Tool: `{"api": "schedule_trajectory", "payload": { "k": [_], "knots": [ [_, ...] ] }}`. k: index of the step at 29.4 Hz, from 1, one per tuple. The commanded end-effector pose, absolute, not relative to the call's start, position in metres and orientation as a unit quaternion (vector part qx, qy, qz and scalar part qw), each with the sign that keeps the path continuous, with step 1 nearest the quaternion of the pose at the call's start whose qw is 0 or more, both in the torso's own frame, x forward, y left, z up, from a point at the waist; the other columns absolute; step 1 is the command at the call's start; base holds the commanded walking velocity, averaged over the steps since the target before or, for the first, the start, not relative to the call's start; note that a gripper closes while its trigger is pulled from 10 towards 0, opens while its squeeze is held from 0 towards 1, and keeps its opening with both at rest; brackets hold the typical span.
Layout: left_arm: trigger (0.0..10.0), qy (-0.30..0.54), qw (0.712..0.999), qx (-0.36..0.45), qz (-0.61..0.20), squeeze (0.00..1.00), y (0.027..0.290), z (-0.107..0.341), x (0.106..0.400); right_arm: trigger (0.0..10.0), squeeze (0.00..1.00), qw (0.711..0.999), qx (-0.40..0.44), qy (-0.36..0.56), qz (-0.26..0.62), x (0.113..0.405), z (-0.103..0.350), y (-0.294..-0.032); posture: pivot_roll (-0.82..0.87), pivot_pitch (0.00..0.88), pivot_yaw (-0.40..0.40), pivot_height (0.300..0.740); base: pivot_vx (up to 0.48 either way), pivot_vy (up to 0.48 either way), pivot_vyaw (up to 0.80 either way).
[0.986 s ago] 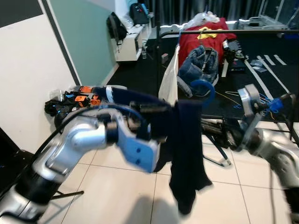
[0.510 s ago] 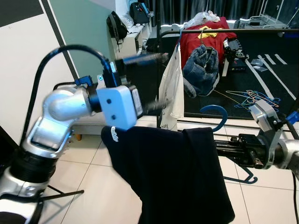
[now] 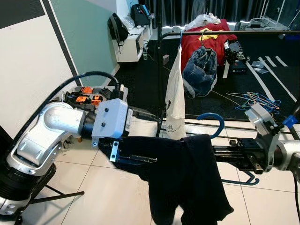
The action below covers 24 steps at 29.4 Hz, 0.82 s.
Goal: Hang hanger
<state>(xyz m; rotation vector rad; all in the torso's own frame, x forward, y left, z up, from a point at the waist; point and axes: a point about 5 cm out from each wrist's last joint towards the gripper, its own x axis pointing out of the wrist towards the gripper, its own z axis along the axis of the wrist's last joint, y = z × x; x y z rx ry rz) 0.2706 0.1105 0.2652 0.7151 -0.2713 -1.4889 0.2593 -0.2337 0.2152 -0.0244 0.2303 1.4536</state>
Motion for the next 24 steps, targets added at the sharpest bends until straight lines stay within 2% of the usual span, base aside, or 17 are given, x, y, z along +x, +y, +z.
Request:
{"api": "schedule_trajectory", "payload": {
  "k": [1,10,11,12,13,19,24],
  "knots": [
    [10.0,-0.091,0.684,0.31,-0.654,0.0,0.106,0.262,0.277,10.0,0.0,0.722,-0.039,0.091,0.685,0.259,0.224,-0.224,-0.13,0.0,0.085,0.74,0.0,0.0,0.0],
    [10.0,-0.044,0.681,0.275,-0.677,0.0,0.098,0.257,0.27,10.0,0.0,0.717,-0.046,0.092,0.69,0.259,0.225,-0.22,-0.13,0.0,0.08,0.74,0.0,0.0,0.0],
    [1.3,-0.028,0.678,0.272,-0.682,0.0,0.097,0.253,0.268,10.0,0.0,0.715,-0.048,0.091,0.692,0.26,0.226,-0.219,-0.13,0.0,0.077,0.74,0.0,0.0,0.0],
    [1.3,-0.028,0.678,0.272,-0.682,0.0,0.097,0.253,0.268,10.0,0.0,0.715,-0.048,0.091,0.692,0.26,0.226,-0.219,-0.13,0.0,0.077,0.74,0.0,0.0,0.0],
    [0.0,-0.013,0.678,0.271,-0.684,0.0,0.097,0.25,0.267,10.0,0.0,0.714,-0.05,0.089,0.692,0.261,0.228,-0.218,-0.13,0.0,0.071,0.74,0.0,0.0,0.0],
    [0.0,0.015,0.683,0.272,-0.678,0.0,0.099,0.244,0.269,10.0,0.0,0.713,-0.055,0.084,0.694,0.264,0.231,-0.216,-0.12,0.0,0.069,0.74,0.0,0.0,0.0],
    [0.0,0.035,0.702,0.272,-0.658,0.0,0.101,0.237,0.275,10.0,0.0,0.713,-0.059,0.077,0.694,0.267,0.236,-0.215,-0.12,0.0,0.071,0.74,0.0,0.0,0.0]
  ]
}}
